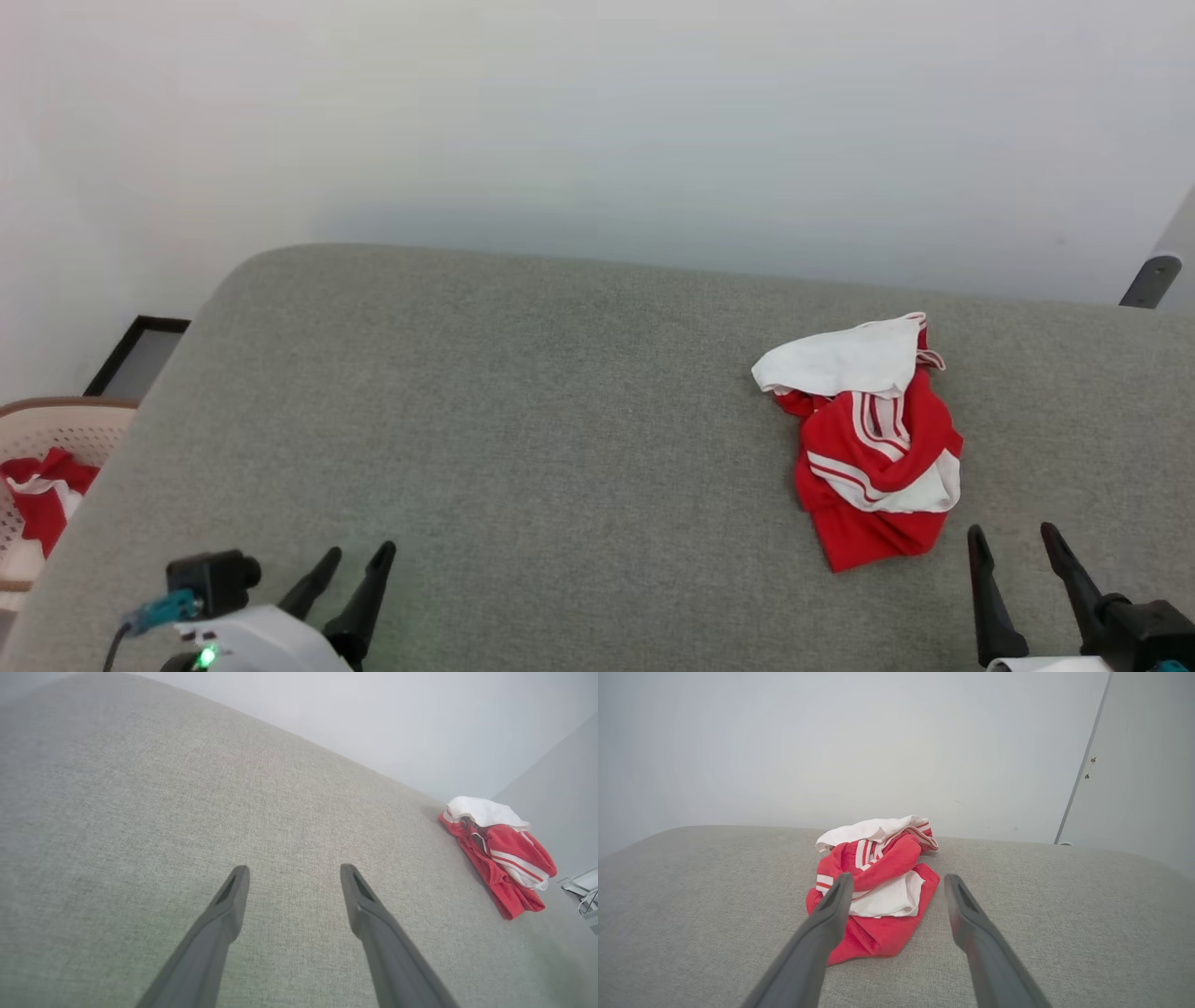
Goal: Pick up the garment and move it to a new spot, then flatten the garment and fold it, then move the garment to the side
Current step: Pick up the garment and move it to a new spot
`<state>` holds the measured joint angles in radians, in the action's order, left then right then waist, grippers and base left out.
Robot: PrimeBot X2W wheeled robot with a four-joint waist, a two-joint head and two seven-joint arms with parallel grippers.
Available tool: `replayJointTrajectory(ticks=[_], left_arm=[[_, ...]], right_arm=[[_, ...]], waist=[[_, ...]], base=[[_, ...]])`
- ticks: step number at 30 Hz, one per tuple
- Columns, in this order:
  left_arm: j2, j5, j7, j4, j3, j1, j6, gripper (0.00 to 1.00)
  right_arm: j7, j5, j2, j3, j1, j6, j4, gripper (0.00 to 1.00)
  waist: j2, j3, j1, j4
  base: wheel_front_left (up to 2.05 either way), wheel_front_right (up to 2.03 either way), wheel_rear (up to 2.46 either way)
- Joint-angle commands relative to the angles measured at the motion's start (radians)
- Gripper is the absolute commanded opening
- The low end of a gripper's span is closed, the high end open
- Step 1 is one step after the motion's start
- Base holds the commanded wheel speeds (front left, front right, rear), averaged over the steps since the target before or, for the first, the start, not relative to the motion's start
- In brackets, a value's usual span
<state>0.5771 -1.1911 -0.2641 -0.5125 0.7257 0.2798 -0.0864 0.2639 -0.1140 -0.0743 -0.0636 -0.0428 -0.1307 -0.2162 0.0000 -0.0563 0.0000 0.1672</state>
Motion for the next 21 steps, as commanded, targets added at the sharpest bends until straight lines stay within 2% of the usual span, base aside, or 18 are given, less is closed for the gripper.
replayJointTrajectory(ticks=[1, 6, 10, 11, 14, 17, 21], left_arm=[[-0.003, 0.051, 0.0, 0.026, -0.04, -0.039, 0.013, 1.0], [-0.006, 0.28, 0.0, 0.149, -0.188, -0.136, 0.077, 1.0], [-0.052, 0.458, 0.0, 0.252, -0.337, -0.237, 0.114, 1.0], [-0.052, 0.458, 0.0, 0.252, -0.337, -0.237, 0.114, 1.0], [-0.095, 0.583, 0.0, 0.319, -0.43, -0.292, 0.118, 1.0], [-0.143, 0.679, 0.0, 0.378, -0.521, -0.34, 0.101, 1.0], [-0.207, 0.762, 0.0, 0.433, -0.616, -0.376, 0.055, 1.0]], right_arm=[[0.001, 0.0, -0.005, -0.008, -0.005, 0.0, 0.005, 1.0], [0.001, -0.005, -0.009, -0.019, 0.02, 0.0, 0.016, 1.0], [0.001, -0.01, -0.005, -0.039, 0.037, 0.0, 0.033, 1.0], [0.001, -0.01, -0.005, -0.039, 0.037, 0.0, 0.033, 1.0], [0.001, -0.016, 0.0, -0.044, 0.046, 0.0, 0.042, 1.0], [0.001, -0.023, 0.005, -0.049, 0.054, 0.0, 0.053, 1.0], [0.001, -0.025, 0.01, -0.061, 0.057, 0.0, 0.079, 1.0]], waist=[[0.0, -0.003, 0.0, -0.003], [0.0, 0.001, 0.0, -0.019], [0.0, 0.004, 0.0, -0.028], [0.0, 0.004, 0.0, -0.028], [0.0, 0.004, 0.0, -0.034], [0.0, 0.002, 0.0, -0.038], [0.0, -0.001, 0.0, -0.043]], base=[[0.0, 0.0, 0.0], [0.0, 0.0, 0.0], [0.0, 0.0, 0.0], [0.0, 0.0, 0.0], [0.0, 0.0, 0.0], [0.0, 0.0, 0.0], [0.0, 0.0, 0.0]])
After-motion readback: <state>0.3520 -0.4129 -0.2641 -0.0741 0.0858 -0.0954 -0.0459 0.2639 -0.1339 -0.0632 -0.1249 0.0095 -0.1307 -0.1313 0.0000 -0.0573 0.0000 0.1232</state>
